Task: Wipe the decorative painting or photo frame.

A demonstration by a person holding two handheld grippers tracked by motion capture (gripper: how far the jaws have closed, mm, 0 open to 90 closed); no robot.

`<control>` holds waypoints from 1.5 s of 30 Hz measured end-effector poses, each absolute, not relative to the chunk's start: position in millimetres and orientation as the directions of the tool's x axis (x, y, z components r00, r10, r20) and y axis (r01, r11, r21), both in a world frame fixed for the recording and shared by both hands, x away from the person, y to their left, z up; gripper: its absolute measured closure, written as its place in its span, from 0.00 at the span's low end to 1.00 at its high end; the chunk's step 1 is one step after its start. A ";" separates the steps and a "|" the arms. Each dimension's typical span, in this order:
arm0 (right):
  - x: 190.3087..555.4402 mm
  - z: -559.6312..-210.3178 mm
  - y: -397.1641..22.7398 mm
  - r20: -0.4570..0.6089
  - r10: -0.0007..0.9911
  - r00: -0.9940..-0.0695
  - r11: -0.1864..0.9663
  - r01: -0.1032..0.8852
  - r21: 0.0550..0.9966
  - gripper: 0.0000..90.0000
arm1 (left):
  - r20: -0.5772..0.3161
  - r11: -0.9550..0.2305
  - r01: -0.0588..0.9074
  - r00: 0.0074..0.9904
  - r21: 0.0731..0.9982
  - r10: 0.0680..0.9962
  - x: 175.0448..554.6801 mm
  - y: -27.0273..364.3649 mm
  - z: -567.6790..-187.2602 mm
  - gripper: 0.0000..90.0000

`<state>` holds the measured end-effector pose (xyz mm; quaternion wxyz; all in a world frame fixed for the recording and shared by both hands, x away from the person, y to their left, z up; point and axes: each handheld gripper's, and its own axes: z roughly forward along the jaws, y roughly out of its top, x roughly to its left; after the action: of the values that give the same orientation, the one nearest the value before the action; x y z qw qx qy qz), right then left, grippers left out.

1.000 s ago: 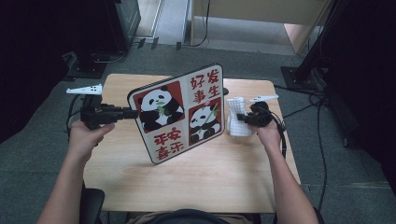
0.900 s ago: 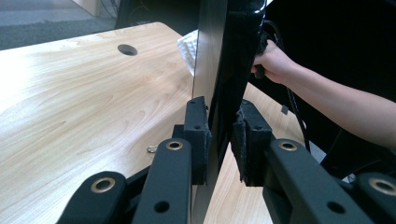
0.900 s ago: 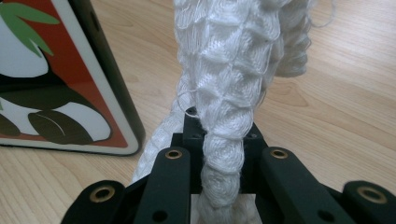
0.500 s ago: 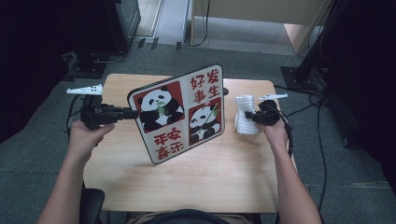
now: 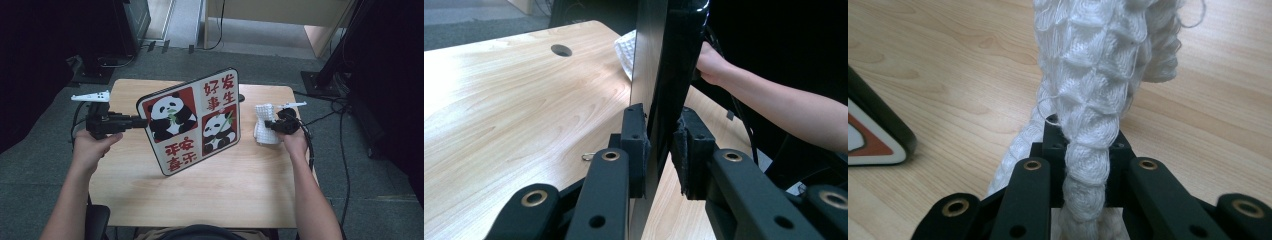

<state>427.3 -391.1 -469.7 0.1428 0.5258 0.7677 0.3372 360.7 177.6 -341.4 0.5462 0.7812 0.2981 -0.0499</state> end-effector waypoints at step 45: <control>432.8 -471.1 -398.9 0.191 0.931 -0.312 0.125 0.763 0.634 0.42 | -0.398 -0.243 0.529 0.810 0.813 0.431 359.2 177.1 -342.3 0.84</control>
<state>432.8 -398.9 -471.1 0.1271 0.5728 0.7392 0.3306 359.2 177.1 -342.3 0.5342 0.7872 0.3048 -0.0460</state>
